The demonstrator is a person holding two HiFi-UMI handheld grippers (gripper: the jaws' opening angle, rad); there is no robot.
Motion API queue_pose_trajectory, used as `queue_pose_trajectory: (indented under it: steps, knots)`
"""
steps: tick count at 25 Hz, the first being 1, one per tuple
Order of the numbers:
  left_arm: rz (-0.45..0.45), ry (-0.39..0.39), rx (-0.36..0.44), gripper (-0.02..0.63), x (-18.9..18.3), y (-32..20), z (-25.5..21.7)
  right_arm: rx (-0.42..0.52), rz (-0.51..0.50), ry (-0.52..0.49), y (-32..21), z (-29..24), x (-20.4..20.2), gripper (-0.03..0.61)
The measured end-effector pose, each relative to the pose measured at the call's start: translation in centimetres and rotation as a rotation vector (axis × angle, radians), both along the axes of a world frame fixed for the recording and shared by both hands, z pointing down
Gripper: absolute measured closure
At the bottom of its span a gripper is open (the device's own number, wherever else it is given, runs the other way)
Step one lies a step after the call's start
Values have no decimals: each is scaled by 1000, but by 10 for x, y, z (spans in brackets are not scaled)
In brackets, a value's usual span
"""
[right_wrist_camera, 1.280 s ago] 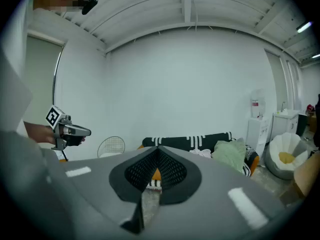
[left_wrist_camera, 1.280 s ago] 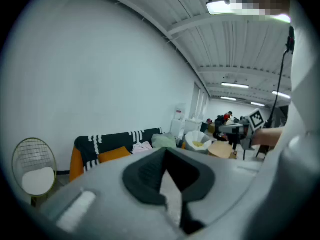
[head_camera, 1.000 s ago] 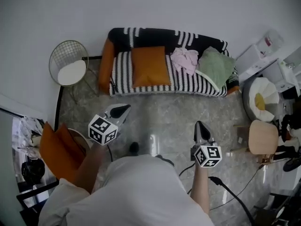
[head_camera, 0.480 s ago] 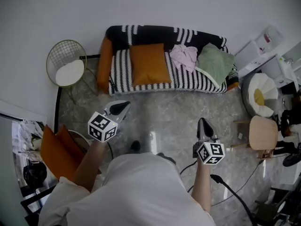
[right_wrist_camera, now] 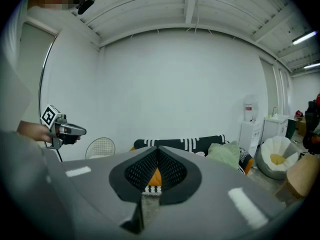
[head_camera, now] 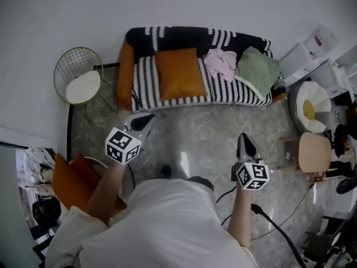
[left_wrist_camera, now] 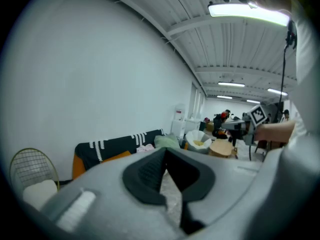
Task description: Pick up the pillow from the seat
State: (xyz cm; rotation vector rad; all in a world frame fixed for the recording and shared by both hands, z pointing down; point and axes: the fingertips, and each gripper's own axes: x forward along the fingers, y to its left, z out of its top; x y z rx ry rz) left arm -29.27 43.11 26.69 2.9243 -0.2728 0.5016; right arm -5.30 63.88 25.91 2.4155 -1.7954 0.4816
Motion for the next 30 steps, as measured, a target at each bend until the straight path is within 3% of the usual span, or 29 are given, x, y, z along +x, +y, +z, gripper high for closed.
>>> queue_pose_trajectory:
  steps: [16, 24, 30]
  knots:
    - [-74, 19, -7, 615, -13, -57, -7, -2, -22, -2, -53, -5, 7, 574]
    - [-134, -8, 0, 615, -5, -81, 3, -4, -79, -5, -87, 5, 34, 574]
    - [-189, -15, 11, 615, 21, -109, 4, -8, -128, -15, -127, 11, 69, 574]
